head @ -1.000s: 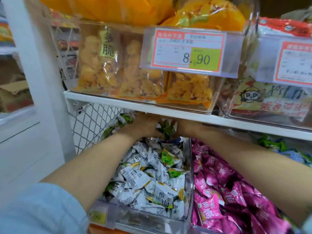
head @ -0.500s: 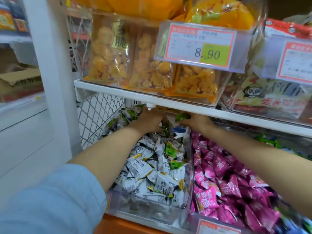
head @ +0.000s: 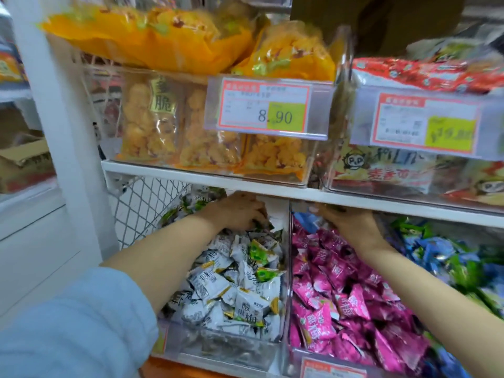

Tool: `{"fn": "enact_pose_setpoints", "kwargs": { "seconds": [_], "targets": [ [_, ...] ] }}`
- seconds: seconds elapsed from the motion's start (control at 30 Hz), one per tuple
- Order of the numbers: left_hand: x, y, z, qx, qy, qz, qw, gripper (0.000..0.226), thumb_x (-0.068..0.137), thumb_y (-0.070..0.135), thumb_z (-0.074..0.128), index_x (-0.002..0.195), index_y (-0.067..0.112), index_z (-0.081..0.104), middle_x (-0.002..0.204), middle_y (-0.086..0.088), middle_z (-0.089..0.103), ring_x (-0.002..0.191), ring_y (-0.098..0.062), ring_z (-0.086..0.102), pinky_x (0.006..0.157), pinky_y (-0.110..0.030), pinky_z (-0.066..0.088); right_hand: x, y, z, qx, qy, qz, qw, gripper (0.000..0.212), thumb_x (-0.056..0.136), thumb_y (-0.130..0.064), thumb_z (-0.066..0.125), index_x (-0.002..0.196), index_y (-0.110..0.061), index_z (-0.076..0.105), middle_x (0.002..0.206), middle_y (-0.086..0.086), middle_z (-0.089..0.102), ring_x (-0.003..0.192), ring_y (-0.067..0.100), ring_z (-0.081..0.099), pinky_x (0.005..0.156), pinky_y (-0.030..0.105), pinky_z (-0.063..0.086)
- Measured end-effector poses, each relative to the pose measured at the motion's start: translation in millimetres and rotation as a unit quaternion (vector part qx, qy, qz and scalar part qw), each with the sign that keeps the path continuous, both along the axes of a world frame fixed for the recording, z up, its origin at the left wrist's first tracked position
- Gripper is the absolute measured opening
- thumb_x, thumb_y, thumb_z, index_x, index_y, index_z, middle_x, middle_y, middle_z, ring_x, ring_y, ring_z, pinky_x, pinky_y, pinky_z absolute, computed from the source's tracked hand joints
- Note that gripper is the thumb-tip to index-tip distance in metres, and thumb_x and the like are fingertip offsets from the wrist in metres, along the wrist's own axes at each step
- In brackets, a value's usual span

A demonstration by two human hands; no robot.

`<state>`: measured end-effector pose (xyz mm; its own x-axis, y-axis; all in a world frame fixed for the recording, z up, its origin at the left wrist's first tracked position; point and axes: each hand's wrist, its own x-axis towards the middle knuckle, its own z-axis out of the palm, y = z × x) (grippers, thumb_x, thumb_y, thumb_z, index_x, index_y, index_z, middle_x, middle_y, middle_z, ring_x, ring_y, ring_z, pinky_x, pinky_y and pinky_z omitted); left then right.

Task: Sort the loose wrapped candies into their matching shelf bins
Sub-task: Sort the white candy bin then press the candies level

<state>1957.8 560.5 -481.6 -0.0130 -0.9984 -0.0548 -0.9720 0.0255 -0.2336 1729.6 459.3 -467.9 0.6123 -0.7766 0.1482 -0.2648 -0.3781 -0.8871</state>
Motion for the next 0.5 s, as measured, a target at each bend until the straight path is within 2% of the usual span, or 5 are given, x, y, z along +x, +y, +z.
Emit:
{"fn": "enact_pose_setpoints", "kwargs": {
  "seconds": [0.07, 0.13, 0.23, 0.33, 0.5],
  "targets": [
    [-5, -5, 3, 0.012, 0.001, 0.02, 1.0, 0.033, 0.096, 0.032, 0.048, 0.127, 0.027, 0.056, 0.139, 0.003, 0.042, 0.122, -0.022, 0.043, 0.097, -0.033, 0.038, -3, 6, -2, -0.01, -0.066, 0.012, 0.998, 0.013, 0.078, -0.032, 0.07, 0.089, -0.026, 0.064, 0.102, -0.003, 0.069, 0.095, 0.013, 0.063, 0.076, 0.015, 0.045],
    [-18, -8, 7, 0.026, 0.006, 0.049, 0.998, 0.032, 0.095, 0.031, 0.049, 0.123, 0.016, 0.058, 0.131, -0.003, 0.049, 0.115, -0.024, 0.049, 0.088, -0.032, 0.039, -4, 4, -8, -0.001, -0.135, 0.035, 0.99, 0.027, 0.08, -0.011, 0.07, 0.087, -0.034, 0.057, 0.096, -0.019, 0.062, 0.091, -0.002, 0.057, 0.077, 0.005, 0.042],
    [-36, -18, 6, 0.014, 0.04, 0.095, 0.995, 0.026, 0.095, 0.016, 0.048, 0.116, 0.004, 0.057, 0.121, -0.011, 0.055, 0.108, -0.027, 0.052, 0.084, -0.03, 0.037, -7, 4, -10, 0.006, -0.175, 0.043, 0.984, 0.028, 0.079, -0.003, 0.069, 0.092, -0.026, 0.058, 0.092, -0.021, 0.06, 0.081, -0.015, 0.053, 0.068, -0.003, 0.039],
    [-31, -23, 2, 0.025, 0.103, 0.115, 0.988, 0.02, 0.094, 0.009, 0.045, 0.11, 0.01, 0.057, 0.108, -0.006, 0.06, 0.092, -0.019, 0.056, 0.073, -0.019, 0.041, -8, -1, -15, 0.005, -0.16, 0.043, 0.986, 0.028, 0.079, -0.007, 0.071, 0.098, -0.023, 0.057, 0.091, -0.018, 0.062, 0.078, -0.016, 0.053, 0.064, -0.005, 0.038],
    [-18, -29, -3, 0.08, 0.151, 0.152, 0.973, 0.046, 0.09, -0.002, 0.046, 0.131, 0.019, 0.052, 0.139, -0.005, 0.045, 0.125, -0.026, 0.044, 0.102, -0.038, 0.038, -10, -2, -16, -0.004, -0.129, 0.043, 0.991, 0.023, 0.079, -0.012, 0.072, 0.075, -0.024, 0.053, 0.042, -0.027, 0.052, 0.043, -0.014, 0.048, 0.047, 0.002, 0.035]
  ]
}}
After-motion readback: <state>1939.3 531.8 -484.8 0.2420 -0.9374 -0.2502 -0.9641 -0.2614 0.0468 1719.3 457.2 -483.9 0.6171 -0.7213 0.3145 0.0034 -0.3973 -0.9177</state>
